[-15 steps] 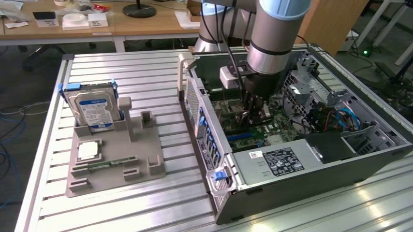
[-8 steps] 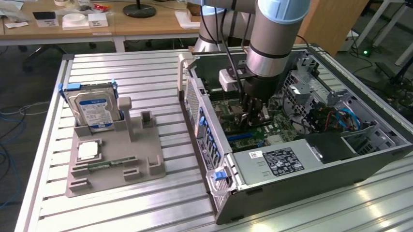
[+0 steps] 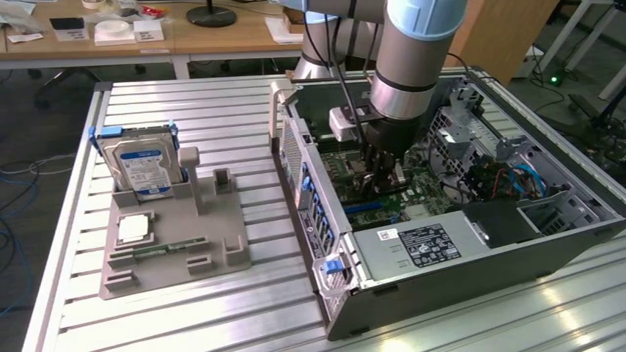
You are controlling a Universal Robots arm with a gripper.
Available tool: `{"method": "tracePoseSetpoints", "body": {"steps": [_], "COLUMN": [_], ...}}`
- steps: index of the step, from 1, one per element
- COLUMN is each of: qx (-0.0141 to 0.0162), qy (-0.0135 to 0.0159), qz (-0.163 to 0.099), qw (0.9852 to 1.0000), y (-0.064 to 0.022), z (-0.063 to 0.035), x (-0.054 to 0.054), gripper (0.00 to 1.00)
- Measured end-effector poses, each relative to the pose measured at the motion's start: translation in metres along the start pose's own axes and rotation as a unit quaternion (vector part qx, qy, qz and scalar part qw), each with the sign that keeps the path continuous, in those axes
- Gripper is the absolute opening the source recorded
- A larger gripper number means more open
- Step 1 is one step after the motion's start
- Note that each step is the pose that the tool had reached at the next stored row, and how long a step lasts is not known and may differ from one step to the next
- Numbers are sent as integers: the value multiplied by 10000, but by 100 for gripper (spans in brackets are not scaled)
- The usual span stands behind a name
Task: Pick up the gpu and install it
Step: 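Insert the gpu into the slot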
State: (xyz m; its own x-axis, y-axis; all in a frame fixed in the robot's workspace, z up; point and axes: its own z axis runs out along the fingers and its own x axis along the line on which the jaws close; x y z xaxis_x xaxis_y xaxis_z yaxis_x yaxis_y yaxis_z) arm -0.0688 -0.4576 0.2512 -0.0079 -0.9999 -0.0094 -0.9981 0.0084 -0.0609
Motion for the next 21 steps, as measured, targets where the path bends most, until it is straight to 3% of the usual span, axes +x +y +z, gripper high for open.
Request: {"method": "tracePoseSetpoints", "body": {"steps": [2, 5, 21], "qx": [-1, 0, 0], "qy": [-8, -58, -59], "qz": [2, 5, 5], "qw": [10000, 10000, 10000], "y": [6, 9, 49], "z": [7, 16, 78], "x": [-1, -3, -3], "gripper": [28, 28, 28]}}
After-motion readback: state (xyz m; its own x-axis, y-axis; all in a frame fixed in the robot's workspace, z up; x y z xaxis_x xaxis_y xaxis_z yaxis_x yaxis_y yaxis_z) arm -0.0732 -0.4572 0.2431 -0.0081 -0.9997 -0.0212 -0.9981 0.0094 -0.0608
